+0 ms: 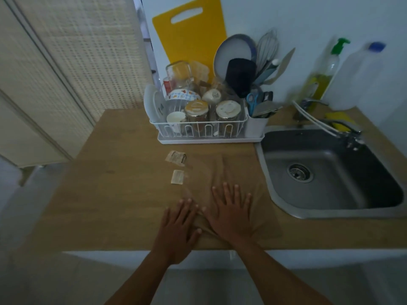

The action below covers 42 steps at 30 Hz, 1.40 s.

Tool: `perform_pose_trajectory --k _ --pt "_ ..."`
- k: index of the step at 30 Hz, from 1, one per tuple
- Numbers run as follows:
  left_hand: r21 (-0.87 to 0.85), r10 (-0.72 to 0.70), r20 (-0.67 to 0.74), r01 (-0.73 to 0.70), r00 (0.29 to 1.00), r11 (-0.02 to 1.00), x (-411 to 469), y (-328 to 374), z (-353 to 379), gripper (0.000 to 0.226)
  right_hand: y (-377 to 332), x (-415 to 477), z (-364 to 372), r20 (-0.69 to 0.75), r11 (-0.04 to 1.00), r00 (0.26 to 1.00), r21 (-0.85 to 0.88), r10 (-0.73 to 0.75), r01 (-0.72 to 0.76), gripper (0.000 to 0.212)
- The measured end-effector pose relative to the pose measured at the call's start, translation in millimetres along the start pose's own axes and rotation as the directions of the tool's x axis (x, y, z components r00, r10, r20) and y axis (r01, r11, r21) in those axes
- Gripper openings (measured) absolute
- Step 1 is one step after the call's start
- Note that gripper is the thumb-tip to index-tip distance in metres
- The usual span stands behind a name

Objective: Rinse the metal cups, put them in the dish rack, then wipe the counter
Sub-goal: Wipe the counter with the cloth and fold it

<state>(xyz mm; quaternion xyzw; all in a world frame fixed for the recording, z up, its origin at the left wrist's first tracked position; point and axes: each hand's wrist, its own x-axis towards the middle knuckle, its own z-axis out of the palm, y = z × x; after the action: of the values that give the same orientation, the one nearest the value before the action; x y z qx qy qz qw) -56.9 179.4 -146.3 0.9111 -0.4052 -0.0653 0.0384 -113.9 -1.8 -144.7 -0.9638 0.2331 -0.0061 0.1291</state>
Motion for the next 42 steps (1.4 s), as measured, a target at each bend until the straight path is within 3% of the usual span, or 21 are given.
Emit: perform_pose_trajectory --k 5,7,12,16,19,21,24,26,28,31,33,42 --pt "0.006 -0.043 0.005 0.042 0.999 0.999 -28.2 -10.5 3.3 0.069 12.2 -23.3 -21.9 -0.070 0.971 0.997 0.237 -0.023 0.039 0.071" --pt "0.008 -0.033 -0.008 0.033 0.999 0.999 -36.2 -14.4 4.0 0.069 30.3 -46.5 -26.9 -0.134 0.978 0.991 0.206 0.005 0.023 0.074" --pt "-0.063 0.034 -0.034 -0.036 0.999 0.997 -51.4 -21.5 3.2 0.076 88.9 -116.5 -12.7 -0.086 0.999 0.995 0.008 -0.046 0.047 0.067" --pt "-0.006 0.248 -0.192 -0.254 0.949 0.967 -58.5 -34.4 -1.9 0.046 113.6 -130.4 -10.1 -0.208 0.988 0.966 -0.013 -0.154 0.154 0.035" --pt "0.026 0.291 -0.293 -0.296 0.911 0.955 -53.1 -38.3 -11.5 0.028 118.4 -123.2 -24.0 -0.247 0.978 0.947 -0.007 -0.203 0.208 0.030" --pt "-0.007 0.254 -0.275 -0.266 0.927 0.964 -47.2 -36.9 -24.1 0.030 125.7 -121.3 -28.8 -0.229 0.973 0.946 -0.027 -0.228 0.228 0.035" --pt "-0.196 0.140 -0.248 -0.191 0.959 0.962 -33.7 -36.8 -41.6 0.038 135.6 -119.9 -36.9 -0.274 0.956 0.917 -0.045 -0.291 0.290 0.019" --pt "-0.288 0.096 -0.225 -0.160 0.970 0.944 -20.9 -37.2 -50.0 0.046 135.6 -112.5 -51.5 -0.252 0.967 0.936 0.013 -0.244 0.256 0.049" --pt "-0.347 0.061 -0.250 -0.149 0.966 0.926 -5.6 -37.5 -57.4 0.045 133.2 -92.6 -65.5 -0.224 0.981 0.967 0.120 -0.120 0.150 0.060" --pt "-0.404 -0.029 -0.260 -0.081 0.965 0.911 31.1 -37.7 -72.4 0.018 132.7 -41.6 -88.1 -0.235 0.953 0.972 0.291 -0.012 0.082 0.034" --pt "-0.426 -0.080 -0.268 -0.043 0.960 0.904 52.9 -39.5 -82.8 0.010 129.8 -9.3 -101.3 -0.243 0.954 0.970 0.285 -0.015 0.087 0.015" --pt "-0.390 -0.242 -0.220 0.143 0.945 0.910 159.5 -67.0 -83.4 0.022 150.5 128.9 -102.0 -0.065 0.949 0.997 0.312 -0.033 0.051 0.012"
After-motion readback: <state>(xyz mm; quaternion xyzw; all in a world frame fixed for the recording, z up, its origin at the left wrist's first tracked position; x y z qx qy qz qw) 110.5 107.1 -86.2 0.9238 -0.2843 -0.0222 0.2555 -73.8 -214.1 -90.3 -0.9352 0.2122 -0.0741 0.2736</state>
